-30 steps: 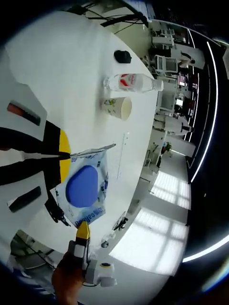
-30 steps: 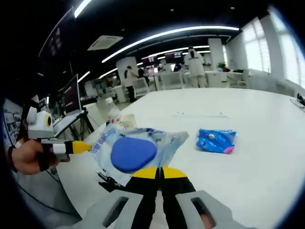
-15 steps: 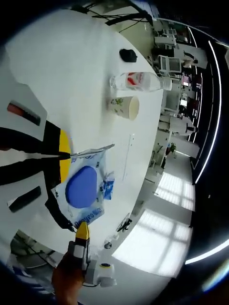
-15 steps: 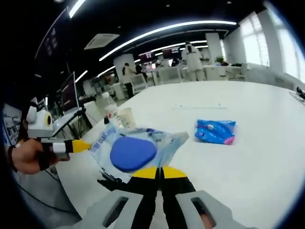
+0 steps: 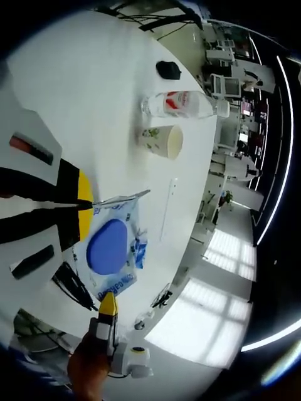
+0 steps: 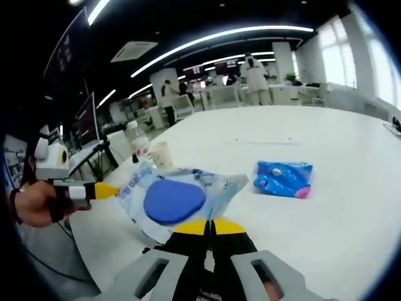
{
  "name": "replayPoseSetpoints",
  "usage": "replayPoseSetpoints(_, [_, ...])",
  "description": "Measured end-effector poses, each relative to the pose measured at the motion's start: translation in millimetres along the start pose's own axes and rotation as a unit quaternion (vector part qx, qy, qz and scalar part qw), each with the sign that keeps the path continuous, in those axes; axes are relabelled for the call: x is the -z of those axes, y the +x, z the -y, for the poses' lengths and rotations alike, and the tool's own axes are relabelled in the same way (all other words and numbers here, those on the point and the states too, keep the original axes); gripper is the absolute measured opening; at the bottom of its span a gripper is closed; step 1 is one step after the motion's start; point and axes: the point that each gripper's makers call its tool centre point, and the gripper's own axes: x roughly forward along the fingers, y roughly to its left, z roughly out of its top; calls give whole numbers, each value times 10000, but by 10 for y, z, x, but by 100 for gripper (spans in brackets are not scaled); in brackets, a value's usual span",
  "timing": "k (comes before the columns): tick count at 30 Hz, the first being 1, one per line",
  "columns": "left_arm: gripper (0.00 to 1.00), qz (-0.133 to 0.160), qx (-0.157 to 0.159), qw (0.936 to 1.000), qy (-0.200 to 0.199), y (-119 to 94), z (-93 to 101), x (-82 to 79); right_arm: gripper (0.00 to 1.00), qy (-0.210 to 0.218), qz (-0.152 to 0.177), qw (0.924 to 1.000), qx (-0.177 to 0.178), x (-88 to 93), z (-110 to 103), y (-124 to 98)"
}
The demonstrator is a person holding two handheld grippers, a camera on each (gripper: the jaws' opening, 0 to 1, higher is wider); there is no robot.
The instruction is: Arrange the tabletop items into an orderly group along one side of the table until the central work area is clear of visible clutter.
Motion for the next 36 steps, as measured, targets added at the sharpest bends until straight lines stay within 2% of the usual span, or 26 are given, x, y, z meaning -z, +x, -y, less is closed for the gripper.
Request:
replayPoseSetpoints(14, [0, -98, -60, 9999, -107, 266, -161, -89, 0, -28, -163, 9999, -17, -94, 98, 312])
replayPoseSetpoints(25, [0, -204, -139, 9991, -339, 559, -355, -115, 0, 19, -306, 9995, -94, -193, 238, 727])
replayPoseSetpoints(28, [0, -204, -182, 9987, -437, 675, -428, -157, 0, 14, -357, 9993, -125, -207, 279, 874])
replayPoseSetpoints(36, [0, -165, -268, 9983, -496, 905, -659, -252, 0, -72, -456, 9987, -210, -260, 353, 1072])
